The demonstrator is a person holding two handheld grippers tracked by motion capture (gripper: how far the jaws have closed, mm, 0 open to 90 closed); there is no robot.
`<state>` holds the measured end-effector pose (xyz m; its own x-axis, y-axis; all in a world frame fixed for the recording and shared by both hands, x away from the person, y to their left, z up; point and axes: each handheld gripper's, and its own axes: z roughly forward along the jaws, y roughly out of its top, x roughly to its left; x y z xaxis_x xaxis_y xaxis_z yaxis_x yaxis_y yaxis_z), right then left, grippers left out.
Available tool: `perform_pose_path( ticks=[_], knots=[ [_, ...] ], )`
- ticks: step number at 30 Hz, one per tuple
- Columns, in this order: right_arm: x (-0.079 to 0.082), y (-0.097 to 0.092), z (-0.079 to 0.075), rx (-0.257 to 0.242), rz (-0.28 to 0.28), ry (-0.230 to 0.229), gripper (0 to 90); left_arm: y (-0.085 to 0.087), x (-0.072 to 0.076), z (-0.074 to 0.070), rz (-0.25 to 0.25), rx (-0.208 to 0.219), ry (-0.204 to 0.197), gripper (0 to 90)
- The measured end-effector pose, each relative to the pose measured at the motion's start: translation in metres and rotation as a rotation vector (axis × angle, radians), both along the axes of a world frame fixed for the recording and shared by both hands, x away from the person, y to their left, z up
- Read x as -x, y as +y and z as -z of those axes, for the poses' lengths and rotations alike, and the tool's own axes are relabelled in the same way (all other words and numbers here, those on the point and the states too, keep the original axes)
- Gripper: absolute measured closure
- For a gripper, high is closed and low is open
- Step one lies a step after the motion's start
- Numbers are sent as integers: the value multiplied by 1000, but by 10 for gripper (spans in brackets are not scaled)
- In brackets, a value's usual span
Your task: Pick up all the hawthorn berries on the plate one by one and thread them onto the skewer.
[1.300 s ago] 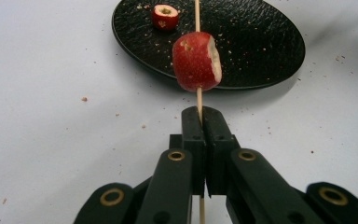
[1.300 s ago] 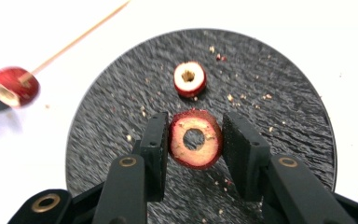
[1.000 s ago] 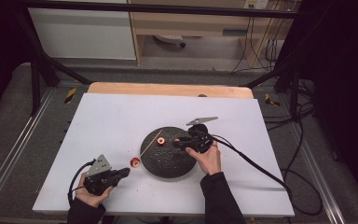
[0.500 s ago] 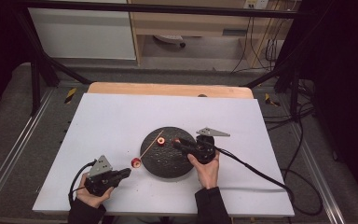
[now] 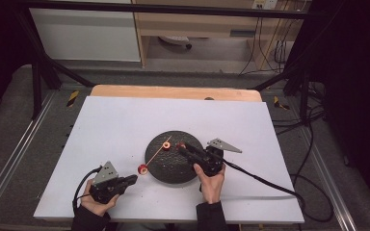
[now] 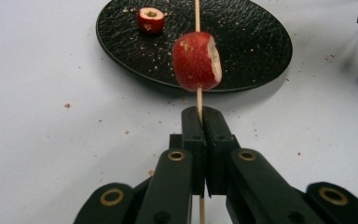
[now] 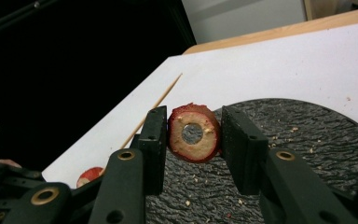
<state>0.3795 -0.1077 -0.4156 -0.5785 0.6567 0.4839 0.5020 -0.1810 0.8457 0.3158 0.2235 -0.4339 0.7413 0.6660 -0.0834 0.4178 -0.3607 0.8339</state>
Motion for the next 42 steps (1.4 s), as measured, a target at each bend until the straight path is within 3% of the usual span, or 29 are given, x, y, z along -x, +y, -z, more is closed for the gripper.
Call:
perform_pose_path(
  ticks=[13, 32, 42],
  knots=[
    [2, 0, -5, -102, 49, -41, 629, -5, 6, -1, 9, 14, -16, 883],
    [-21, 0, -4, -203, 133, -55, 629, -14, 8, 2, -17, 47, -1, 883],
    [-26, 2, -2, -262, 159, -55, 629, -26, 9, 4, -33, 76, 6, 883]
  ],
)
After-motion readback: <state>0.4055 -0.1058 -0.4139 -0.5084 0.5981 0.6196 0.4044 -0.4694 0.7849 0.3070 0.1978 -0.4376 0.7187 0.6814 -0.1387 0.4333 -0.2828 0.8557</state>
